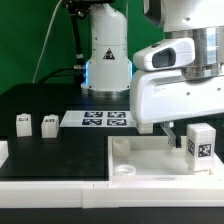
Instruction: Assemble one leg
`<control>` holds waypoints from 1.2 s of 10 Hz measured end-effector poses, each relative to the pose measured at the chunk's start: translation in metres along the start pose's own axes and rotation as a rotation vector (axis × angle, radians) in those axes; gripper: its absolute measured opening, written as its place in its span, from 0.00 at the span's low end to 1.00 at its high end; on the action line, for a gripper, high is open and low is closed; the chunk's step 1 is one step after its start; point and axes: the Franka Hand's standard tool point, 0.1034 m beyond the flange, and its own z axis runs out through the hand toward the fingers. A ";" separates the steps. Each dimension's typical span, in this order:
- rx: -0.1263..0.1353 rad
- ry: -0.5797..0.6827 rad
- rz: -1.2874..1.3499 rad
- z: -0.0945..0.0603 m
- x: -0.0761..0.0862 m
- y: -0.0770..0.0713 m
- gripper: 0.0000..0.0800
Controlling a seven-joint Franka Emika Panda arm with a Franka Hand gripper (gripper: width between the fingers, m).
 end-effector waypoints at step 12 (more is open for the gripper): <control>0.021 0.003 0.954 0.003 -0.002 -0.004 0.37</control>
Offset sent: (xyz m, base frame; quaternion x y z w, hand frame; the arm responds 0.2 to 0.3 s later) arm 0.0000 0.0000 0.0000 0.0000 0.0000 0.0000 1.0000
